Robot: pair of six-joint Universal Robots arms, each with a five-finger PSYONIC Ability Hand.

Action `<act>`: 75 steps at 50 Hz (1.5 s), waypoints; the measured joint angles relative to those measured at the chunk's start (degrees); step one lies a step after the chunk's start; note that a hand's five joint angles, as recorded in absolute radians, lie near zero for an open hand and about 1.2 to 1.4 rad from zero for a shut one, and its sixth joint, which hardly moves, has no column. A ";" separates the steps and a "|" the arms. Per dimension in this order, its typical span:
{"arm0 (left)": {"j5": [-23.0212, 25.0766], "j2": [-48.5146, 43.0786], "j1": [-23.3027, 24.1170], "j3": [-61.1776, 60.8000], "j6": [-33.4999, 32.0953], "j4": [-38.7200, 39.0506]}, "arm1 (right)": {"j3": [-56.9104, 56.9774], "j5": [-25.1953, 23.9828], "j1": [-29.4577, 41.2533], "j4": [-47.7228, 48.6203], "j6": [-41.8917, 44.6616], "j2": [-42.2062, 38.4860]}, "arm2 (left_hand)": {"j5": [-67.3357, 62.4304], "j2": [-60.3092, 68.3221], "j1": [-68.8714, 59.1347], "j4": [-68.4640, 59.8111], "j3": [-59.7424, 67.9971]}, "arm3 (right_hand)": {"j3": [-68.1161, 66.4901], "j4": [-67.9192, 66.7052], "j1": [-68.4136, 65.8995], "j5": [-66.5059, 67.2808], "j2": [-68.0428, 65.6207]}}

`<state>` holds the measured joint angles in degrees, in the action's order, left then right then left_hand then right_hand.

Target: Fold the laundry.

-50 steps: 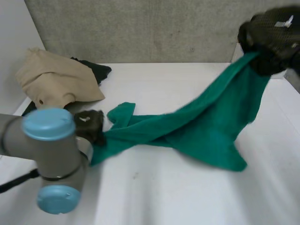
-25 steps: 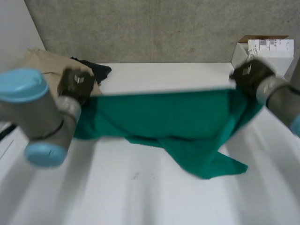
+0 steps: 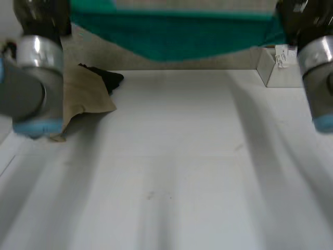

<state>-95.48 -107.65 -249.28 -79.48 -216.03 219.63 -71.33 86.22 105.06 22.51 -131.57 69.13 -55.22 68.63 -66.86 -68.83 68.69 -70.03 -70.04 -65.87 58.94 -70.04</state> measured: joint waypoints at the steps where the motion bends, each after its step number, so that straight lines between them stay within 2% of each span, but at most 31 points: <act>1: 0.04 0.28 -0.04 -2.29 0.26 -0.11 | -1.18 -0.10 -0.02 -0.98 -0.03 -0.10 | 0.00 0.00 0.00 0.00 0.00 | 0.00 0.00 0.00 0.00 0.00; 7: 0.15 -0.49 -0.33 -16.42 1.06 -0.64 | -9.15 -1.34 -0.28 -7.41 -0.77 -4.26 | 0.00 0.00 0.00 0.00 0.01 | 0.00 0.00 0.00 0.00 0.00; 12: 0.08 -4.80 -0.01 -21.14 0.86 -1.14 | -11.71 -3.04 -0.71 -9.11 -3.36 -9.92 | 0.00 0.00 0.00 0.00 0.01 | 0.00 0.00 0.00 0.00 0.00; 14: 0.05 -6.53 0.14 -22.07 0.82 -1.63 | -12.22 -3.85 -0.92 -9.31 -5.40 -11.94 | 0.00 0.00 0.00 0.00 0.01 | 10.23 10.17 4.62 -8.87 10.46; 16: 0.02 -7.67 0.18 -22.54 0.86 -2.42 | -12.46 -4.50 -1.25 -9.41 -7.63 -13.09 | 0.00 0.00 0.00 0.00 0.02 | 26.27 26.37 21.30 -25.38 26.63; 23: -0.03 -8.48 -0.04 -22.87 1.21 -6.04 | -11.72 -7.75 -4.18 -12.30 -16.73 -14.15 | 0.00 0.00 0.00 0.00 0.02 | 28.72 28.86 24.45 -28.02 28.64; 33: 0.02 -8.47 -0.13 -22.80 1.32 -7.99 | -7.41 -10.92 -8.35 -21.21 -20.38 -16.24 | 0.00 0.00 0.00 0.00 0.01 | 25.68 25.68 21.36 -24.57 25.68; 35: 0.03 -8.58 -0.20 -22.72 1.32 -7.96 | -6.77 -11.03 -8.63 -22.14 -20.21 -16.79 | 0.00 0.01 0.00 0.00 0.02 | 19.95 20.00 15.84 -18.95 19.93; 37: 0.05 -8.68 -0.30 -22.61 1.30 -7.93 | -6.37 -11.17 -8.76 -22.78 -20.00 -17.27 | 0.00 0.00 0.00 0.00 0.01 | -0.18 -0.19 -1.02 -0.33 -0.36; 44: 0.73 -9.22 -0.74 -22.11 1.00 -7.96 | -6.98 -12.24 -8.76 -23.98 -19.78 -16.76 | 0.62 -1.64 1.12 1.19 -1.15 | -0.05 0.01 -0.87 -0.11 -0.22; 46: 1.52 -9.83 -1.08 -21.91 0.90 -8.06 | -7.64 -12.85 -8.88 -24.58 -19.81 -15.91 | 19.19 -23.18 23.16 22.74 -22.09 | -0.05 0.01 -0.87 -0.10 -0.22; 47: 2.06 -10.28 -1.31 -21.78 0.85 -8.17 | -8.11 -13.25 -9.09 -24.91 -19.82 -15.26 | 19.19 -23.18 23.16 22.74 -22.09 | -0.05 0.01 -0.87 -0.11 -0.22; 48: 2.66 -10.81 -1.57 -21.61 0.81 -8.37 | -8.56 -13.56 -9.42 -25.17 -19.82 -14.62 | 26.58 -29.94 30.10 30.30 -29.44 | -0.05 0.01 -0.87 -0.11 -0.22; 49: 3.15 -11.25 -1.82 -21.47 0.78 -8.58 | -9.03 -13.89 -9.84 -25.40 -19.82 -13.95 | 26.58 -29.94 30.10 30.30 -29.44 | -0.05 0.01 -0.87 -0.11 -0.22; 50: 3.57 -11.63 -2.07 -21.32 0.75 -8.83 | -9.41 -14.14 -10.24 -25.57 -19.81 -13.38 | 32.51 -35.93 34.71 36.08 -35.44 | -0.05 0.01 -0.87 -0.11 -0.22; 52: 4.65 -12.55 -3.00 -20.83 0.72 -9.81 | -10.33 -14.79 -11.39 -25.91 -19.79 -11.97 | 34.87 -37.87 35.90 38.36 -37.47 | -0.05 0.01 -0.87 -0.11 -0.22; 63: 10.22 -15.00 -9.75 -18.39 0.63 -16.24 | -13.05 -17.50 -16.18 -27.53 -19.75 -8.59 | 35.16 -38.44 36.79 38.81 -37.59 | -0.05 0.01 -0.87 -0.11 -0.21; 70: 13.12 -15.46 -11.49 -17.82 0.83 -16.71 | -13.19 -17.90 -16.63 -27.74 -19.70 -8.68 | 34.86 -38.24 36.52 38.57 -37.55 | -0.05 0.01 -0.87 -0.11 -0.22; 75: 14.38 -15.56 -11.89 -17.94 1.05 -16.50 | -13.84 -18.05 -16.53 -27.72 -19.56 -8.75 | 30.00 -33.63 31.17 33.65 -34.10 | -0.05 0.01 -0.87 -0.11 -0.21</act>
<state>-81.10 -123.21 -261.17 -97.42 -214.98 203.13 -85.17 68.17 88.53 -5.21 -151.13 60.39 -25.21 34.99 -35.69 -35.18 34.59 -70.08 -70.04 -66.74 58.83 -70.25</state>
